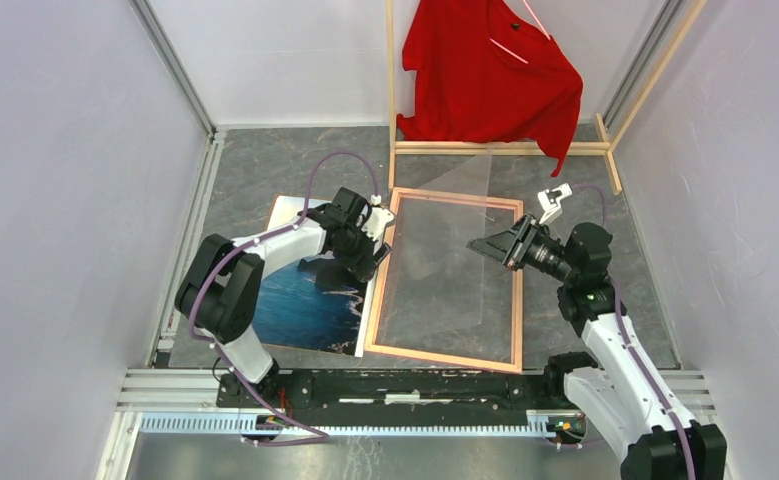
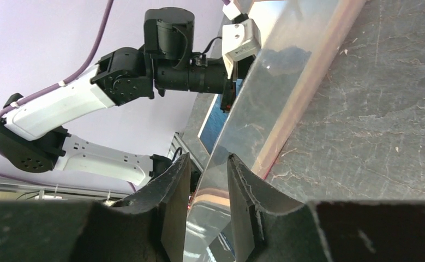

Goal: Put the photo into the frame
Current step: Place the photo frame item in the photo frame.

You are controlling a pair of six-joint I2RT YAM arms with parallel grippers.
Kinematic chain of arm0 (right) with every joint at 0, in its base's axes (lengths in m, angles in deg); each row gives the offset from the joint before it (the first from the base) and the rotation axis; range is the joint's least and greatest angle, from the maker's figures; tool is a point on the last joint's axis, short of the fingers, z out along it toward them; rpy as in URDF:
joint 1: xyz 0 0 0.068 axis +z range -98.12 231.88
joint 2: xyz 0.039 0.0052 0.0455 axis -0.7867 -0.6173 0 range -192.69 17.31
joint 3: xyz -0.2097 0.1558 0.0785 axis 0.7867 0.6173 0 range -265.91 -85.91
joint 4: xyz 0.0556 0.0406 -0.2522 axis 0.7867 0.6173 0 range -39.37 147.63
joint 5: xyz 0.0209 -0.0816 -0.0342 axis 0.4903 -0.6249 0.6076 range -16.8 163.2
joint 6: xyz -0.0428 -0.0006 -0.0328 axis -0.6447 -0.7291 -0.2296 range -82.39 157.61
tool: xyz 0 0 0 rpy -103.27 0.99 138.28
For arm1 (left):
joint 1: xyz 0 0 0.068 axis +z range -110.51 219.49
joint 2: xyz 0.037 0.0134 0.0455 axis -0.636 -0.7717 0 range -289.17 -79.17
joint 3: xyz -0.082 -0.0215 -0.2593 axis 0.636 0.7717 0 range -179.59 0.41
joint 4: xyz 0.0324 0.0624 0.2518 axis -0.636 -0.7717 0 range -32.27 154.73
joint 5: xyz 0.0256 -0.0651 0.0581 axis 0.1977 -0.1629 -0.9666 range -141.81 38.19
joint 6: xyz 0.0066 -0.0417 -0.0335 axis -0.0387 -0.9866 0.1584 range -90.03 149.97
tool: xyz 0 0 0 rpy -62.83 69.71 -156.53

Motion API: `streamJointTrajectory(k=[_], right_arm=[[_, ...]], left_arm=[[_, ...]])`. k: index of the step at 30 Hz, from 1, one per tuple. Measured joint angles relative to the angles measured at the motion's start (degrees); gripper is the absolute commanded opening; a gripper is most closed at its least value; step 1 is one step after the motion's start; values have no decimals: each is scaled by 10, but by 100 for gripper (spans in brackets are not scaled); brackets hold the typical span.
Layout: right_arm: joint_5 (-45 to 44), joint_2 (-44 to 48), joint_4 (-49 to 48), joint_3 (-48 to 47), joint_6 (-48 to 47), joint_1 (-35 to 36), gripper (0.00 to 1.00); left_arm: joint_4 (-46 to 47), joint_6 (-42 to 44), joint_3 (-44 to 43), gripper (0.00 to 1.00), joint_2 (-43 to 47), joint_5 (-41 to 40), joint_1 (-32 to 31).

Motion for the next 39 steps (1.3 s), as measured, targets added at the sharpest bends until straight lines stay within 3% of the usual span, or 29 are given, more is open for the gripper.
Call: streamJointTrajectory(k=[11, 39], right_arm=[[-38, -17, -26, -17, 24, 46, 35], [-68, -41, -66, -24, 73, 73, 30]], left_arm=[[6, 0, 10, 92, 0, 2, 0], [12, -6, 11, 90, 0, 4, 0]])
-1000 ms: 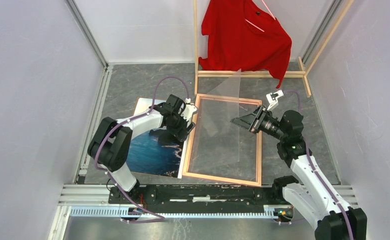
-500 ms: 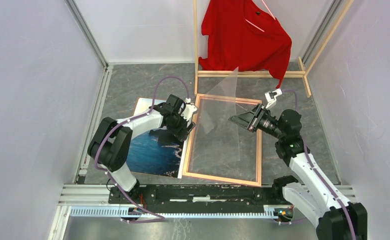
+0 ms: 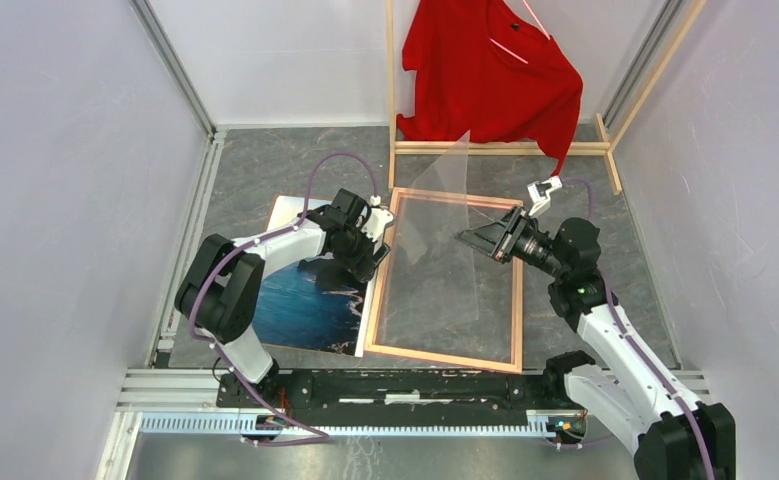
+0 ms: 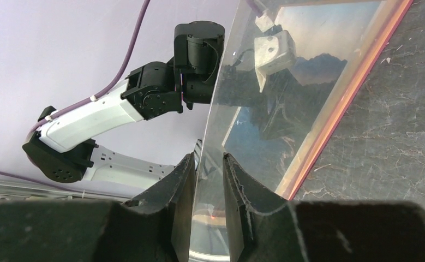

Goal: Put the photo into the frame
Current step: Place the photo frame item in the photo frame.

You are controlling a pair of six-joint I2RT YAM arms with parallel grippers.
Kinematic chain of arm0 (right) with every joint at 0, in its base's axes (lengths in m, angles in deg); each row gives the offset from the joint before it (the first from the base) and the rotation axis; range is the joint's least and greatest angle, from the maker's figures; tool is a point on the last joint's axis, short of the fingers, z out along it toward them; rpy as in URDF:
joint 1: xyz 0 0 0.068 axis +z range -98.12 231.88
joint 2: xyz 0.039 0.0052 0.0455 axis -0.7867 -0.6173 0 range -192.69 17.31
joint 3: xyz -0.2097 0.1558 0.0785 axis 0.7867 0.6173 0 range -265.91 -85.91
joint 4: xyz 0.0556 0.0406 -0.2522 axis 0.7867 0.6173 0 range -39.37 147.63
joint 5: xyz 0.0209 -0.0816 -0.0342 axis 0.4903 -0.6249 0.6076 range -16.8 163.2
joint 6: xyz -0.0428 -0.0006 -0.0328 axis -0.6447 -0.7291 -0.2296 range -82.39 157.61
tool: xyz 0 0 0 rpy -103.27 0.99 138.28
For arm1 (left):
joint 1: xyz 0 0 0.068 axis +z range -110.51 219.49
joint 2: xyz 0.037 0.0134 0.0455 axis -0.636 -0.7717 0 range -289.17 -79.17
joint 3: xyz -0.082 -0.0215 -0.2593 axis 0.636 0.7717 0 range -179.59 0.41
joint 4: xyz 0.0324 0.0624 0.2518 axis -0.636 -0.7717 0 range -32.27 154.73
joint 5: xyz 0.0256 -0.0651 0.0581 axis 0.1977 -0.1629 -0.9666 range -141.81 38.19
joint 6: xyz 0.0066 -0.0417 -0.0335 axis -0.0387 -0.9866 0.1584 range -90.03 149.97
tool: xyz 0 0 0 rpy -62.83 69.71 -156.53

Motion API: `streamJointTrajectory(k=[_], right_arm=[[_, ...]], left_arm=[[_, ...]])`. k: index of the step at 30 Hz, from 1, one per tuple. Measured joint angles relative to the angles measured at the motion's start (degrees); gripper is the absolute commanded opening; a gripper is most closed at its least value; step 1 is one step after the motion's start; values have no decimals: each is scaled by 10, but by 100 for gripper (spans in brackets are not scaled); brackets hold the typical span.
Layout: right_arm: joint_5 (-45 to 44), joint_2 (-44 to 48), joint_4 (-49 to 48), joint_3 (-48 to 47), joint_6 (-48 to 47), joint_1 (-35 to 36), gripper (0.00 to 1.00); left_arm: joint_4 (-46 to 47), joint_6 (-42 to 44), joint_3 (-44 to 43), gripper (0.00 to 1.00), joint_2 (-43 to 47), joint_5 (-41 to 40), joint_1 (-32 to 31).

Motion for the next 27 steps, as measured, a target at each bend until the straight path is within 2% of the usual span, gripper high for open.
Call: streamJointTrajectory(k=[27], right_arm=[[-103, 25, 21, 9, 65, 49, 22]], left_arm=[[7, -3, 7, 89, 6, 2, 0]])
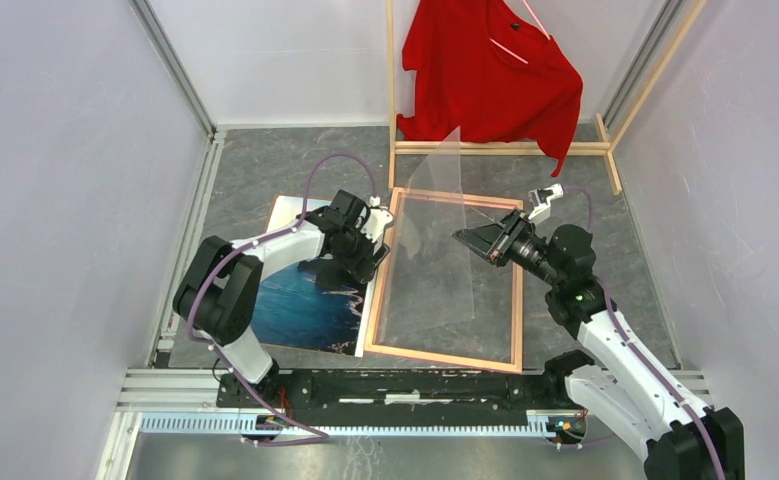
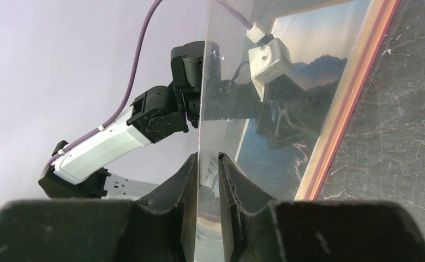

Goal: Put the photo into the frame
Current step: Place the photo frame item in the photo frame.

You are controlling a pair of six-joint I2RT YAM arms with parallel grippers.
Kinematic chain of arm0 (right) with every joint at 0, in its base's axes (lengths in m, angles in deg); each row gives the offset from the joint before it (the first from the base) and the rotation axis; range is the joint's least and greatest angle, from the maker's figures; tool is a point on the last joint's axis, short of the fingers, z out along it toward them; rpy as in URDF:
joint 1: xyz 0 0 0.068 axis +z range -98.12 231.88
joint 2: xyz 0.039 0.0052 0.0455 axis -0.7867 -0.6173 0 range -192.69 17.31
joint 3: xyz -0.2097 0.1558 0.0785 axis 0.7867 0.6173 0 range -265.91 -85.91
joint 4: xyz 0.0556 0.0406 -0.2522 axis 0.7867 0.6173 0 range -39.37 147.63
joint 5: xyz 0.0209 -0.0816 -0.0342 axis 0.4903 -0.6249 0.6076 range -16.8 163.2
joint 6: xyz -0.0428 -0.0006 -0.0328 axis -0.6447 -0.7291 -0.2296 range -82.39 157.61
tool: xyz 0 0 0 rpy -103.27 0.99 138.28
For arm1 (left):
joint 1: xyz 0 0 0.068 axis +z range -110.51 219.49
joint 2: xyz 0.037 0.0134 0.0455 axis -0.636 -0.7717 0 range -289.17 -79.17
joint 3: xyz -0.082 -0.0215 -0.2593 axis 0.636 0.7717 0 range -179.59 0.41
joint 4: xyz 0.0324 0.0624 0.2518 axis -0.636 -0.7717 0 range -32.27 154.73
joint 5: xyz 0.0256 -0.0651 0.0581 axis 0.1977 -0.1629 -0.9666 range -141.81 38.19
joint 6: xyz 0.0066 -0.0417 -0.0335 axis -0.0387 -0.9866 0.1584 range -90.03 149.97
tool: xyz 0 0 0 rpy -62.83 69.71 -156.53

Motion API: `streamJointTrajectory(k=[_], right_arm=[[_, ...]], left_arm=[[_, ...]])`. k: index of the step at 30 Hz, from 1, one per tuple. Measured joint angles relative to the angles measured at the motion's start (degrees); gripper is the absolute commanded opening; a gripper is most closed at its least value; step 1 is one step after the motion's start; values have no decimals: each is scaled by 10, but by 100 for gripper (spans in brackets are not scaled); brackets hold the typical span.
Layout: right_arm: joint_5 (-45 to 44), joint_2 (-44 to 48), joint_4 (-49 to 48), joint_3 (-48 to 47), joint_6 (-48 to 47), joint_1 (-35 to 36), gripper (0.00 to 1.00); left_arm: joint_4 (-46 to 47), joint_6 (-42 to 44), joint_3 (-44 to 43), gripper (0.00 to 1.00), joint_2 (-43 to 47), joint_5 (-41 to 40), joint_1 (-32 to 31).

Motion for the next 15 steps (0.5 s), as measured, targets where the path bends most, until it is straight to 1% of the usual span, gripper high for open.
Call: streamJointTrajectory(k=[6, 15], right_arm=[[-22, 0, 0, 4, 16, 12, 18], [-53, 0, 7, 6, 39, 22, 19]], left_arm=[[3, -1, 3, 89, 2, 9, 0], [6, -6, 4, 89, 3, 13, 0]])
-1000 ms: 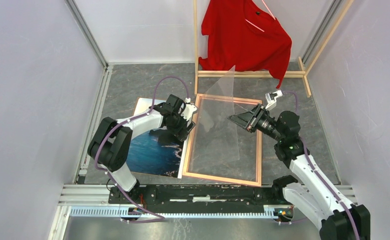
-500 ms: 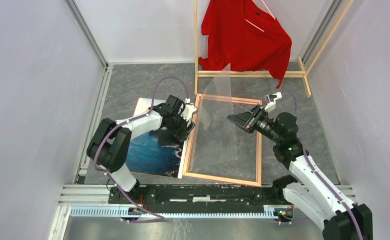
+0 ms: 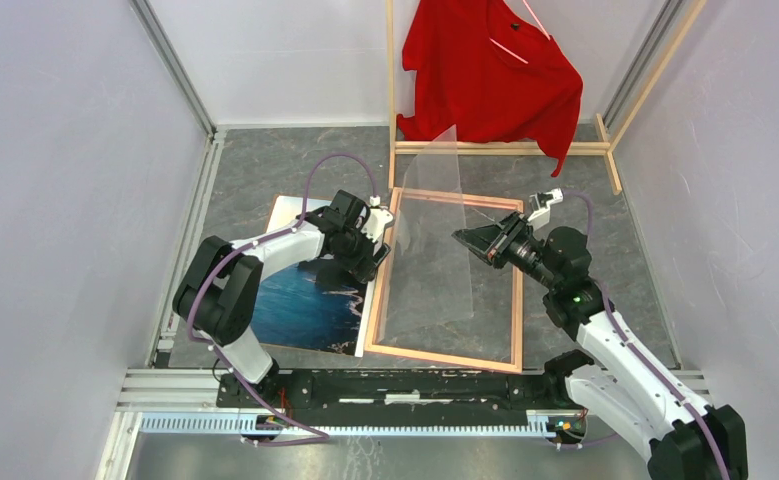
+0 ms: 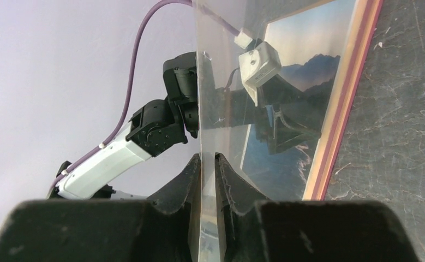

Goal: Put the photo into the frame
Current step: Place the photo frame item in the photo frame.

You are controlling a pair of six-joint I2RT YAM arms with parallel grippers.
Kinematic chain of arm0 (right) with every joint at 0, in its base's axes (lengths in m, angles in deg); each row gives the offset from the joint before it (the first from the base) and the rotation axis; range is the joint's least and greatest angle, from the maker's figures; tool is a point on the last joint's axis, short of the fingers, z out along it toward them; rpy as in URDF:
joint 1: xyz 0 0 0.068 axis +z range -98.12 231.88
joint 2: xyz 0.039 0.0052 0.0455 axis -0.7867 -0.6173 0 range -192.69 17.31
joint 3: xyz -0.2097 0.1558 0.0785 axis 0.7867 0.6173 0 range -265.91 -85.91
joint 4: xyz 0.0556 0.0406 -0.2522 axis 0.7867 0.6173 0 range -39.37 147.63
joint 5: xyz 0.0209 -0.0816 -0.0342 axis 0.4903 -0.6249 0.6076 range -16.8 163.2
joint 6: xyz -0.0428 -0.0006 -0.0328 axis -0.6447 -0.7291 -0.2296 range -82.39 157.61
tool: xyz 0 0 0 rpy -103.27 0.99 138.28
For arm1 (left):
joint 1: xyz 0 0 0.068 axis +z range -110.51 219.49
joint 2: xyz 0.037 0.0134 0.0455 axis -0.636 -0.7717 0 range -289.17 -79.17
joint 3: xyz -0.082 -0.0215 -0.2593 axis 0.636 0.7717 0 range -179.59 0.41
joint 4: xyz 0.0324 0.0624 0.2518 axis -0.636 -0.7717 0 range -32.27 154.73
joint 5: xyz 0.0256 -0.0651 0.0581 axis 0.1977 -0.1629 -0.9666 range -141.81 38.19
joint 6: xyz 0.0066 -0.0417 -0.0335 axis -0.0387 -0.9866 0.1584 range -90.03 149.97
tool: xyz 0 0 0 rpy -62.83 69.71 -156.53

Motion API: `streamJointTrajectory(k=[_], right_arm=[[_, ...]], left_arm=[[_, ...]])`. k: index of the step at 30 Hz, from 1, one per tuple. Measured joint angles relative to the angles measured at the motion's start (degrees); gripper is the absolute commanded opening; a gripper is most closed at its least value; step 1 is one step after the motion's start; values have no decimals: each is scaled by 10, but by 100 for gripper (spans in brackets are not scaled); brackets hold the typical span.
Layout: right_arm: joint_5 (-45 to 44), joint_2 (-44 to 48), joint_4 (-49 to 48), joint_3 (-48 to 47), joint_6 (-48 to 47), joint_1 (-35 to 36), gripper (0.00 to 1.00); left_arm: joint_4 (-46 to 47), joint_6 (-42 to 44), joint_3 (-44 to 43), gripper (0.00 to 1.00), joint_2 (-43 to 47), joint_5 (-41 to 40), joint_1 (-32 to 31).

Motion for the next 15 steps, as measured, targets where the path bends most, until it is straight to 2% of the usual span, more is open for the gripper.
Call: streamJointTrajectory(k=[4, 9, 13, 15], right_arm=[[-13, 5, 18, 0, -6, 0, 31], [-38, 26, 86, -3, -49, 0, 44], [-61, 38, 152, -12, -92, 1, 64], [-68, 36, 178, -17, -114, 1, 71]], left_arm=[[2, 0, 2, 89, 1, 0, 0], [2, 0, 3, 89, 3, 0, 0], [2, 0, 4, 89, 4, 0, 0], [2, 0, 4, 89, 4, 0, 0]])
